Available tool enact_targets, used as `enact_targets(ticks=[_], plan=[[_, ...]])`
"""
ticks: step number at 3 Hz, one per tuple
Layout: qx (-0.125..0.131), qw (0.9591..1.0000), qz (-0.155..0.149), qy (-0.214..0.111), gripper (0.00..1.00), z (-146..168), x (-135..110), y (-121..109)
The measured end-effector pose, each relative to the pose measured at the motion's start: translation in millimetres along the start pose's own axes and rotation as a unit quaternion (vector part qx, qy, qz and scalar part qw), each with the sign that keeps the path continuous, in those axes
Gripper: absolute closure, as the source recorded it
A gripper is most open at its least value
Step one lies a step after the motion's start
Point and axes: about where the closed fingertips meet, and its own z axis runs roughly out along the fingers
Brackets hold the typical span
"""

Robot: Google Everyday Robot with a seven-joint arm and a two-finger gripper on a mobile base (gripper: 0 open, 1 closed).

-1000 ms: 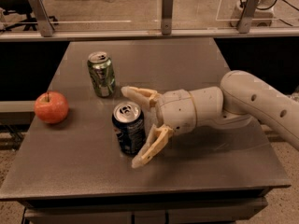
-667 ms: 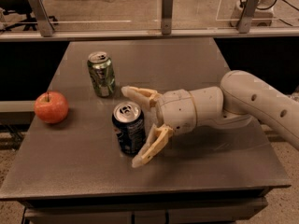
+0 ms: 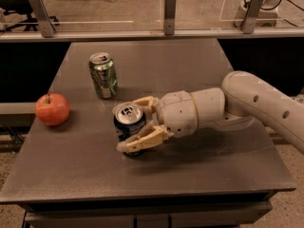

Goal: Knock pepsi can over

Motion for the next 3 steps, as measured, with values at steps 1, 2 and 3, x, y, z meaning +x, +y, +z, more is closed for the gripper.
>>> enact_targets(ticks=[1,2,3], plan=[[-0.002,1.0000,-0.001,0.000,0.65,1.8,-0.8,0.6],[-0.011,0.9995,-0.006,0.029,0.88,0.3,-6.7,-1.6],[-0.001,0.9948,-0.009,0.101,1.00,-23.3,-20.6,-20.3]])
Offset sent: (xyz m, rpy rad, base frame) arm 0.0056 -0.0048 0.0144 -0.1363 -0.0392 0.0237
